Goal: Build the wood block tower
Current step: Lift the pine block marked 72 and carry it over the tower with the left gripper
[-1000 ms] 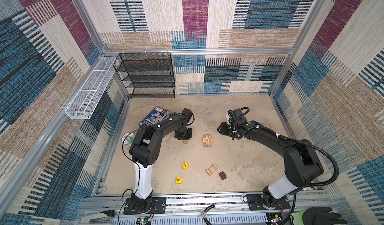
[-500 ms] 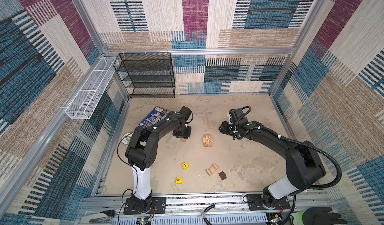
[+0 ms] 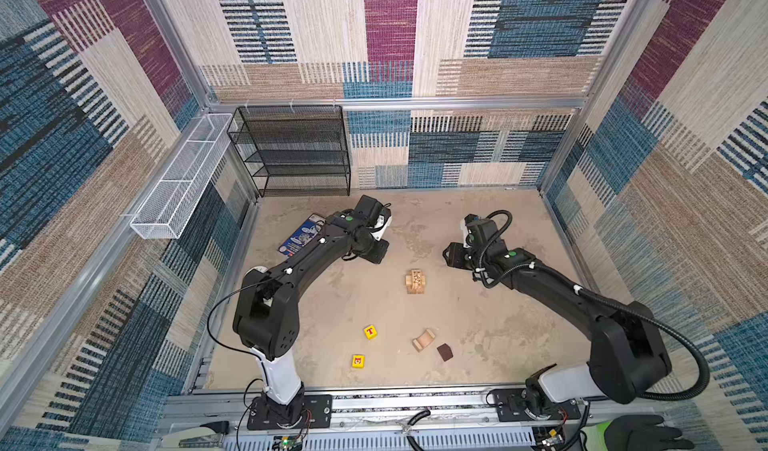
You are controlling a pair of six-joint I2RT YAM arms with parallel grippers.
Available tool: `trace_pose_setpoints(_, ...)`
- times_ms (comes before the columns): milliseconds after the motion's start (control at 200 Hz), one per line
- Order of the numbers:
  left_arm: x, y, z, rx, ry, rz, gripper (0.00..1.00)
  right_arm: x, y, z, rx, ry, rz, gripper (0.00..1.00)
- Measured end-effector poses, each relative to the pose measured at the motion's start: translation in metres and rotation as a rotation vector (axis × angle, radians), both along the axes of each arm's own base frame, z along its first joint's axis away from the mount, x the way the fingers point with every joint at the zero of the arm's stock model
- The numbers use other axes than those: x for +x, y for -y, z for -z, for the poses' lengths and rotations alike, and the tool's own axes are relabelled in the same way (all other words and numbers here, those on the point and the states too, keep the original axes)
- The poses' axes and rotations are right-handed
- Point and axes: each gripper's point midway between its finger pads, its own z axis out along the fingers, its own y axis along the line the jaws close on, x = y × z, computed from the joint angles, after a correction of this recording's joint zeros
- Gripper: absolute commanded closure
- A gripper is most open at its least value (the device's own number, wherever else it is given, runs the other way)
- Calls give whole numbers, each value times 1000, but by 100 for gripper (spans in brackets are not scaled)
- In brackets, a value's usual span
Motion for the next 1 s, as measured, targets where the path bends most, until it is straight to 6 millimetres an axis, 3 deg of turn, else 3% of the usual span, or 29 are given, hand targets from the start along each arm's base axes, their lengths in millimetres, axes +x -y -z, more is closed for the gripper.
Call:
trace_pose_setpoints(150, -13, 37, -16, 41, 95, 241, 100, -9, 12, -27, 5, 136, 12, 52)
trace_pose_setpoints(285, -17, 61, -13, 117, 160, 425, 100, -15, 18, -45, 7, 229, 9, 50)
trace_pose_setpoints(456, -15, 73, -11, 171, 204, 549, 100, -19, 23, -59, -3, 300, -2, 49)
trace_pose_setpoints(626, -26, 88, -5, 166, 203, 647, 100, -22, 28, -67, -20, 336, 9, 49)
trace_pose_setpoints(997, -42, 93, 34, 241, 95, 795, 100, -26, 37, -77, -31, 380, 33, 47)
